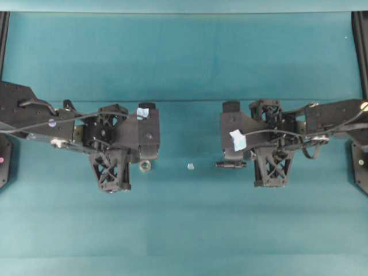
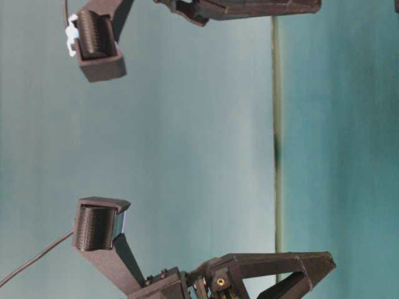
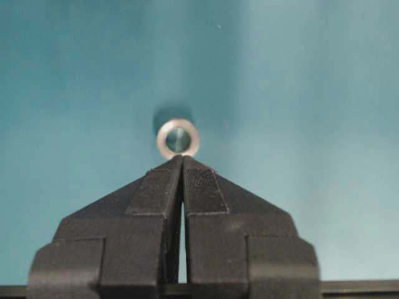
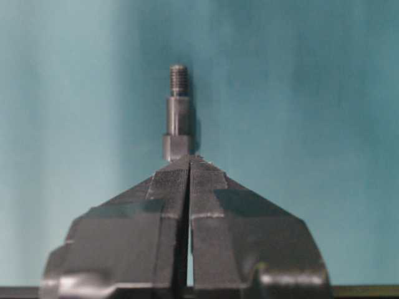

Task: Insert the washer onto the shaft with both hands.
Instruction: 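Lower both open grippers around the washer and the threaded shaft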

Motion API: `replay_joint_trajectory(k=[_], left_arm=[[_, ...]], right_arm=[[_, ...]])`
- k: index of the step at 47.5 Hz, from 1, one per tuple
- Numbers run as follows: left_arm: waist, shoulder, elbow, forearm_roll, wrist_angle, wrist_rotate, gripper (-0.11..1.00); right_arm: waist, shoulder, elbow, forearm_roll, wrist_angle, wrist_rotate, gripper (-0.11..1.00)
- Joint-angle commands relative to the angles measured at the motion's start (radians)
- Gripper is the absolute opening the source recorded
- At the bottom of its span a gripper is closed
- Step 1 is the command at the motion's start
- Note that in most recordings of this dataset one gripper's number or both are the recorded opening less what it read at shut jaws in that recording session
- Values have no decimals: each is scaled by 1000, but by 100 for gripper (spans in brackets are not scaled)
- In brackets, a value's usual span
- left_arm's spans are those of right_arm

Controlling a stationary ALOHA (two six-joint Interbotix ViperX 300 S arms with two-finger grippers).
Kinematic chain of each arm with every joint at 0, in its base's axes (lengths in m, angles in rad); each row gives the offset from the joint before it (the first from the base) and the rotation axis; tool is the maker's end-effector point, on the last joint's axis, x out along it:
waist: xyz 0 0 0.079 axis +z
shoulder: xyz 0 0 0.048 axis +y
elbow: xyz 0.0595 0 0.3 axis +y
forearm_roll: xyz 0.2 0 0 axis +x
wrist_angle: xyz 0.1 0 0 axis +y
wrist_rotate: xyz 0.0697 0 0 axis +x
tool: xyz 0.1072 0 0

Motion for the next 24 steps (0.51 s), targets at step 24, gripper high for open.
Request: replay_joint_trajectory(k=[24], left_arm=[[-6,29,44,3,-150,31,2]], right_arm=[[5,49,-20,2,-31,-12,18]])
